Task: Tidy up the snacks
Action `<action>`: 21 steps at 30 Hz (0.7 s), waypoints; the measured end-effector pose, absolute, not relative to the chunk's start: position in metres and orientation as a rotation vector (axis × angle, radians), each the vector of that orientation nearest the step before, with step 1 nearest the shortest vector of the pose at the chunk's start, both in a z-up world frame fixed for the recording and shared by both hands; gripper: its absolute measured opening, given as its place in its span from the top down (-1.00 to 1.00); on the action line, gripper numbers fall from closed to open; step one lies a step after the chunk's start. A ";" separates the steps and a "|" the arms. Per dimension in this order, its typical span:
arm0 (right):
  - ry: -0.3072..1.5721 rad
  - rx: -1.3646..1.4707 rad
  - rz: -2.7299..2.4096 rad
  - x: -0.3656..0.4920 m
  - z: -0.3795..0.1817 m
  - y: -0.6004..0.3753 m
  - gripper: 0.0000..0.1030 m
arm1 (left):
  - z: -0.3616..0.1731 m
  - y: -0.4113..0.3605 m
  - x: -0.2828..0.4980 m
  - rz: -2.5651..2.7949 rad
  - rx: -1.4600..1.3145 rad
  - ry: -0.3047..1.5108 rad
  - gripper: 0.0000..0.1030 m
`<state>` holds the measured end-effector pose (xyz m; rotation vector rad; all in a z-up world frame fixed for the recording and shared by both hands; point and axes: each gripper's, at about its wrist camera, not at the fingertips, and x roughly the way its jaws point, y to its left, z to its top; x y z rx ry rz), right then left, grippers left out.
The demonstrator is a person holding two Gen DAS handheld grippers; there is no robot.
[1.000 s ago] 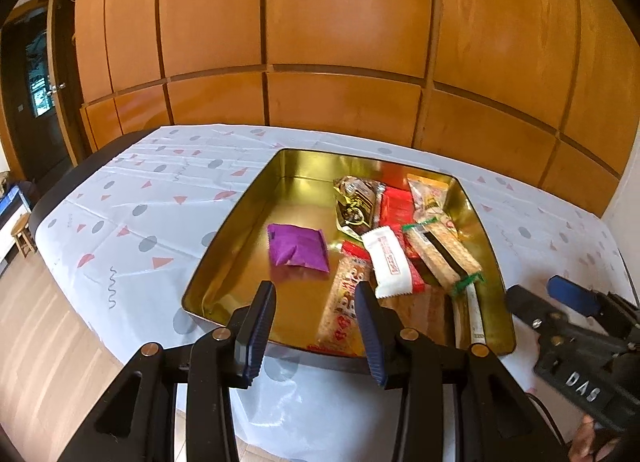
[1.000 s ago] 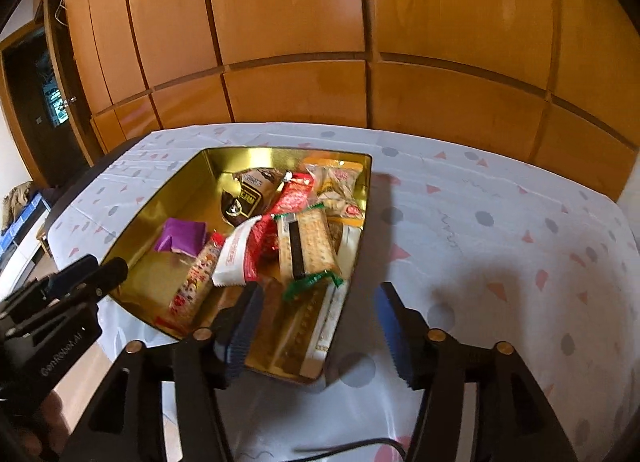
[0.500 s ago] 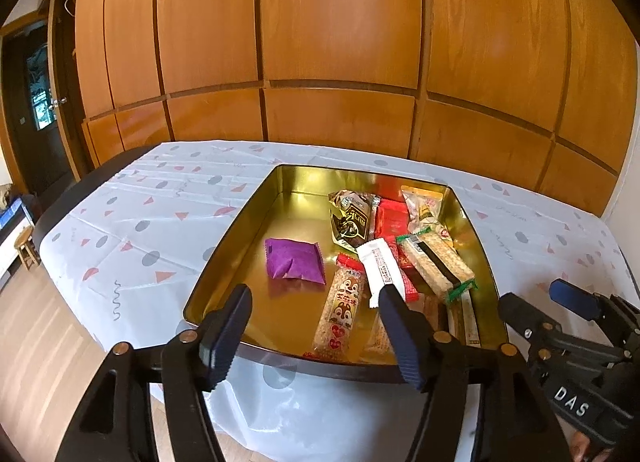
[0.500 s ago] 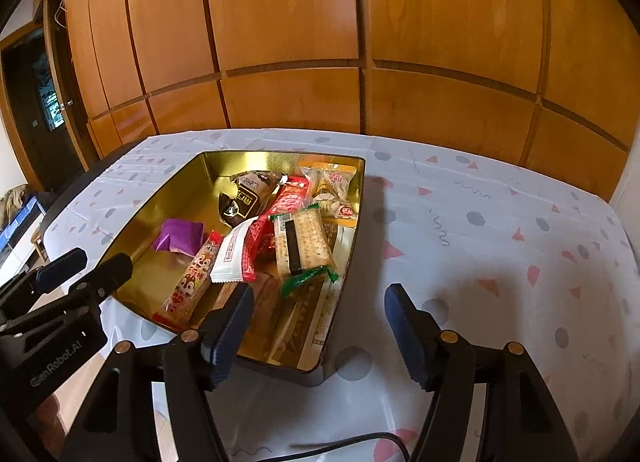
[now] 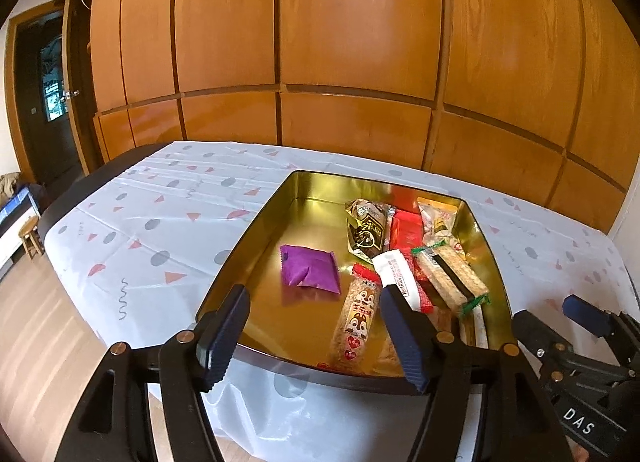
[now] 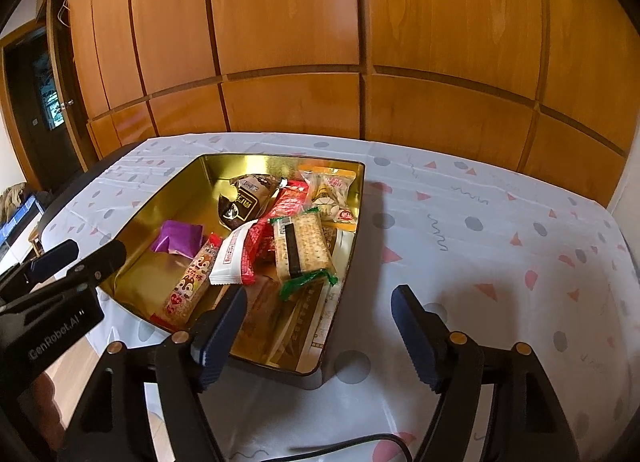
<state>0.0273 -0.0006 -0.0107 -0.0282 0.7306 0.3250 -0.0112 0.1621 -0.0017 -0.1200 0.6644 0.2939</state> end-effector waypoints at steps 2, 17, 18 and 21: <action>0.727 -0.032 0.327 0.026 -0.011 0.000 -0.46 | -0.001 0.162 -0.012 0.306 -0.117 0.661 -0.33; 0.712 -0.039 0.351 0.022 -0.013 0.006 -0.46 | -0.003 0.161 -0.013 0.355 -0.092 0.657 -0.33; 0.711 -0.040 0.352 0.023 -0.013 0.006 -0.46 | -0.003 0.161 -0.013 0.347 -0.096 0.659 -0.33; 0.713 -0.037 0.354 0.024 -0.013 0.007 -0.46 | -0.004 0.160 -0.012 0.336 -0.098 0.661 -0.33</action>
